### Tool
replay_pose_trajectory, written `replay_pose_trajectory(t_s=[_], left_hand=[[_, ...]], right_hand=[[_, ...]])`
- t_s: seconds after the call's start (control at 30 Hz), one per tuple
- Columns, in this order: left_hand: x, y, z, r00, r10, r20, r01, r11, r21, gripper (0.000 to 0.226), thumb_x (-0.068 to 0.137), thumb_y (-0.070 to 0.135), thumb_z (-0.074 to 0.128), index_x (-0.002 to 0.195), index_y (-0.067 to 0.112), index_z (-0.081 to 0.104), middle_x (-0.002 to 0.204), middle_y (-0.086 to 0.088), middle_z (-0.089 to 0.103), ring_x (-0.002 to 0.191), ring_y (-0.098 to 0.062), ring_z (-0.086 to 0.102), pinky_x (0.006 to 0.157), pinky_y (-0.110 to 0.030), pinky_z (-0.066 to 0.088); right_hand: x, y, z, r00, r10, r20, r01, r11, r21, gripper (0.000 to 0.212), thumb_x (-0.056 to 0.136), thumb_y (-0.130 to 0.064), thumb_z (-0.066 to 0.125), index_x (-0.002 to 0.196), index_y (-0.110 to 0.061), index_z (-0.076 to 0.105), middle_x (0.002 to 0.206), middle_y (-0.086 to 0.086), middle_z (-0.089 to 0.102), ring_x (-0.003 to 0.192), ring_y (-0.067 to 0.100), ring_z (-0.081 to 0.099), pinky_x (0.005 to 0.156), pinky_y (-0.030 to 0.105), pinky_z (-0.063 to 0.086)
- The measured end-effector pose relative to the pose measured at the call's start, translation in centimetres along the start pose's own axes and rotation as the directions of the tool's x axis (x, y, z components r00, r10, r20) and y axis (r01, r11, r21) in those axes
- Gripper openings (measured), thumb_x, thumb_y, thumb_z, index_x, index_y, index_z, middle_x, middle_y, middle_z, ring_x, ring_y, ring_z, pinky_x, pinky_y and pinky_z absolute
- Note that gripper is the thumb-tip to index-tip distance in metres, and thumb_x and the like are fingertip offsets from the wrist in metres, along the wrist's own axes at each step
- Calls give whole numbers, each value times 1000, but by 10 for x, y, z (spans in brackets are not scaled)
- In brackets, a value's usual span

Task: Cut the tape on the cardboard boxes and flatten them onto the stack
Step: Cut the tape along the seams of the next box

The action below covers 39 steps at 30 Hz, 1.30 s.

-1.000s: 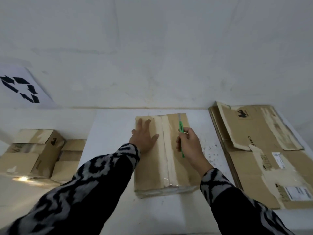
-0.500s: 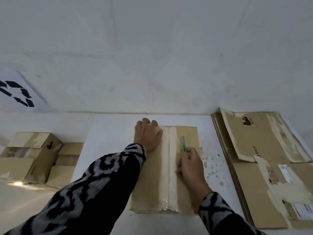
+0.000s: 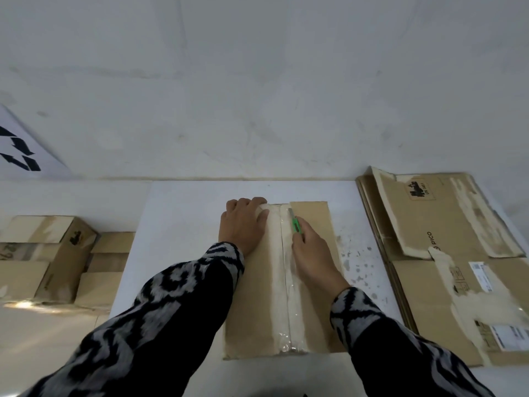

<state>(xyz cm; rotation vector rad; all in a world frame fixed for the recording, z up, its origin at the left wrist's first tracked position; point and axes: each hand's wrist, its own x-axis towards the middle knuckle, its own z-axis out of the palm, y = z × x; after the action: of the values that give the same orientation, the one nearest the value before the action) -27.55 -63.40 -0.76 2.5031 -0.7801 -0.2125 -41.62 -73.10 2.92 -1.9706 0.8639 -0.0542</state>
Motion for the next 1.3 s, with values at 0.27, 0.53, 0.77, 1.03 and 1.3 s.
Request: replay_pose_trajectory(t_s=[0.27, 0.53, 0.77, 1.03, 1.3], left_hand=[[2, -6, 3, 1000, -5, -27, 0, 988, -152, 33, 95, 41, 49, 127, 38, 57, 128, 10, 57, 127, -18, 33, 106, -37, 37], [2, -3, -2, 1000, -8, 24, 13, 985, -173, 31, 97, 39, 47, 125, 42, 60, 123, 14, 55, 127, -14, 30, 97, -37, 43], [0, -3, -4, 999, -9, 38, 16, 982, -188, 32, 98, 40, 46, 128, 42, 59, 124, 13, 54, 130, -14, 28, 90, -31, 40], [0, -2, -5, 999, -13, 36, 20, 978, -207, 31, 98, 40, 48, 127, 41, 59, 124, 13, 53, 130, -13, 27, 88, -31, 40], [0, -3, -5, 999, -11, 36, 18, 977, -214, 31, 98, 40, 48, 127, 41, 59, 124, 14, 54, 131, -13, 26, 88, -30, 39]], right_hand=[[0, -10, 10, 997, 39, -68, -47, 992, -119, 40, 100, -30, 35, 138, -33, 46, 76, -4, 63, 67, 17, 59, 61, 33, 47], [0, -15, 20, 993, 39, -113, -68, 962, -265, 47, 101, -32, 32, 147, -38, 39, 75, -6, 63, 69, 14, 58, 59, 29, 42], [1, -18, 25, 990, 45, -136, -89, 938, -335, 49, 102, -33, 30, 150, -38, 33, 80, -6, 62, 77, 17, 59, 67, 31, 47], [1, -21, 32, 984, 41, -173, -101, 930, -354, 50, 102, -32, 29, 152, -33, 31, 91, -1, 66, 82, 20, 60, 69, 32, 48], [5, -27, 34, 984, 45, -173, -109, 918, -382, 51, 101, -28, 29, 152, -29, 31, 103, 4, 67, 92, 25, 62, 76, 36, 52]])
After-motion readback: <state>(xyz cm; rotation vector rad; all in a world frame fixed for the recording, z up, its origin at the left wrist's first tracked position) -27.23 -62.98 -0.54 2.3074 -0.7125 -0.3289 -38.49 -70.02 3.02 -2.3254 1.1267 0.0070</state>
